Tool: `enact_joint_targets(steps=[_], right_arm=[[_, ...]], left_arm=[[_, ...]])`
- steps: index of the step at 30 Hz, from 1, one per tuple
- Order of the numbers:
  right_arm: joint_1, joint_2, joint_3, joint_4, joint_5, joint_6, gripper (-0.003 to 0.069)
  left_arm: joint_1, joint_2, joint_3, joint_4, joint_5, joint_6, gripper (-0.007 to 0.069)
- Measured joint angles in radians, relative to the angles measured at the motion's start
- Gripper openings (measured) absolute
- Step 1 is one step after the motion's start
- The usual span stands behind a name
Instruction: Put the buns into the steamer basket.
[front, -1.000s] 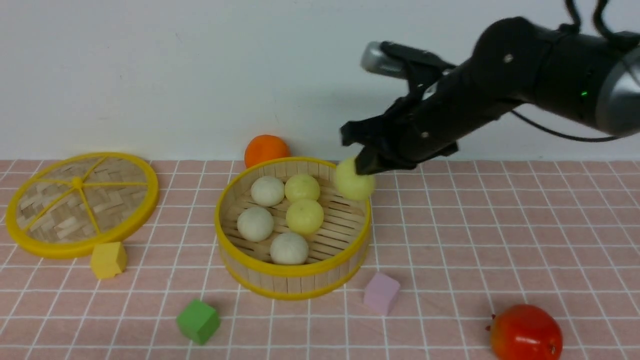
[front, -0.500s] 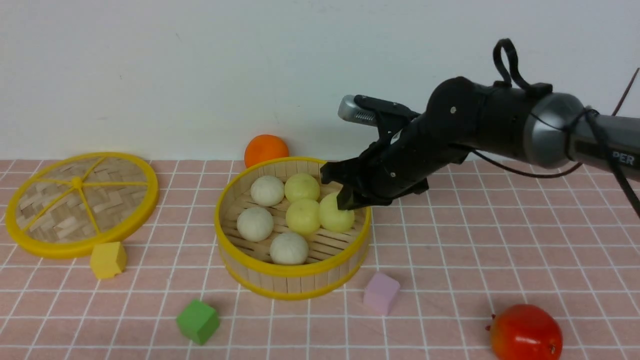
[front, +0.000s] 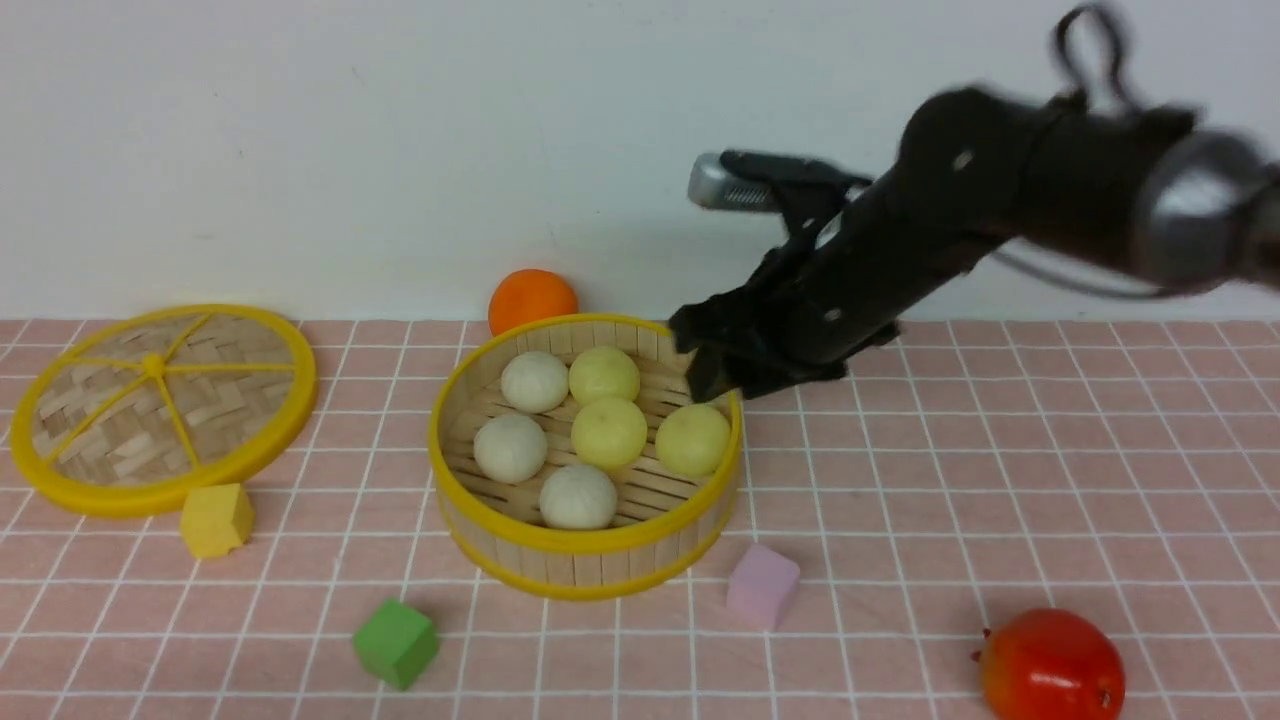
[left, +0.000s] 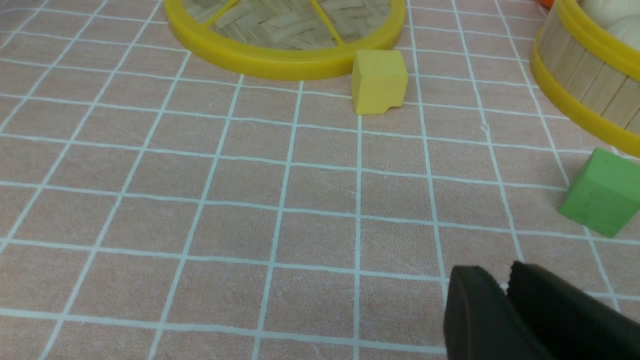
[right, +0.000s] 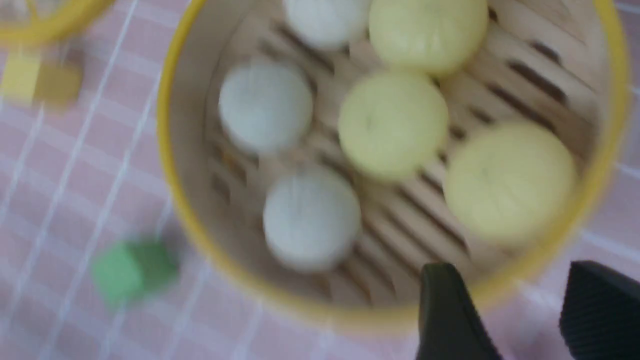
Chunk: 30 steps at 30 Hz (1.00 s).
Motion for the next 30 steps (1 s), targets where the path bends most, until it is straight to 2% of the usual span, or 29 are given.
enact_joint_targets(steps=[2,5,8,9,11,18,22,30], right_arm=[[0.0,-0.111,0.0,-0.098,0.148,0.035,0.0319],[0.0,-0.256,0.013,-0.191,0.252,0.074,0.023],[0.0,-0.446,0.087,-0.245,0.286,0.094,0.0099],[0.0,-0.446,0.087,-0.246,0.285,0.095,0.009],[0.0,-0.633,0.221,-0.256,0.246,0.126,0.0001],[0.0,-0.972,0.632,-0.262,0.133,0.149,-0.0007],[0.0,-1.076,0.789,-0.266,0.03,0.149,-0.0007],[0.0,-1.166,0.891,-0.274,0.029,0.149,-0.0006]], left_arm=[[0.0,0.0,0.0,0.0,0.0,0.0,0.0145],[0.0,0.0,0.0,0.0,0.0,0.0,0.0148],[0.0,0.0,0.0,0.0,0.0,0.0,0.015],[0.0,0.0,0.0,0.0,0.0,0.0,0.015],[0.0,0.0,0.0,0.0,0.0,0.0,0.0153],[0.0,0.0,0.0,0.0,-0.001,0.0,0.0158],[0.0,0.0,0.0,0.0,-0.001,0.0,0.016],[0.0,0.0,0.0,-0.001,-0.001,0.0,0.0169]])
